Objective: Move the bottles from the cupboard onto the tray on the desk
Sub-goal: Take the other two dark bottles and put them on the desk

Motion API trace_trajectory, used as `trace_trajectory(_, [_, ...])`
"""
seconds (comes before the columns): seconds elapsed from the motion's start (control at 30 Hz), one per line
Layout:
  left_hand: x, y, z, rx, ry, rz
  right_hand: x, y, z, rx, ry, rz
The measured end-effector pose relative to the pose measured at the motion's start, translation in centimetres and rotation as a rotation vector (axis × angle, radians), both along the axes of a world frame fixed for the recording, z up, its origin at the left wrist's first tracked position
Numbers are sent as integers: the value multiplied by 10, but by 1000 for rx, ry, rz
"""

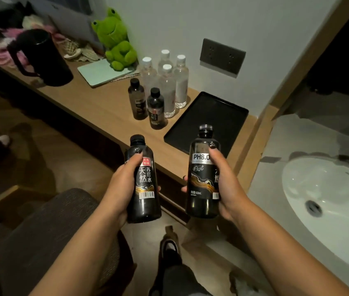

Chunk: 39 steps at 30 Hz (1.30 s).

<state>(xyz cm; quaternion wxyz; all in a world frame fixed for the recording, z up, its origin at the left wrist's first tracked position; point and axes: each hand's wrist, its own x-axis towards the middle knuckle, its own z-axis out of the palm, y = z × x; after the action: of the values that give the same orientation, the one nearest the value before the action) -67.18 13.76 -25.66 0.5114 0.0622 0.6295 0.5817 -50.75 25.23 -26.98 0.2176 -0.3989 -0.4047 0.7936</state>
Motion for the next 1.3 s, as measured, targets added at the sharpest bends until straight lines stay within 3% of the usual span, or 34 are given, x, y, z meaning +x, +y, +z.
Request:
trace_trajectory(0.3, [-83, 89, -24, -16, 8, 10, -86, 75, -21, 59, -174, 33])
trace_trajectory(0.5, [-138, 132, -31, -69, 127, 68, -145, 106, -24, 119, -234, -24])
trace_trajectory(0.73, [-209, 168, -57, -89, 313, -86, -203, 124, -50, 193, -283, -86])
trace_trajectory(0.83, [-238, 180, -75, -30, 429, -207, -227, 131, -72, 258, -379, -130])
trace_trajectory(0.97, [-268, 191, -98, 58, 432, -340, -252, 135, -97, 419, -590, -152])
trace_trajectory(1.03, [-278, 194, -112, 74, 556, -391, -259, 129, -106, 405, -608, -244])
trace_trajectory(1.3, [-283, 194, -150, 28, 749, -379, -276, 104, -136, 560, -632, -500])
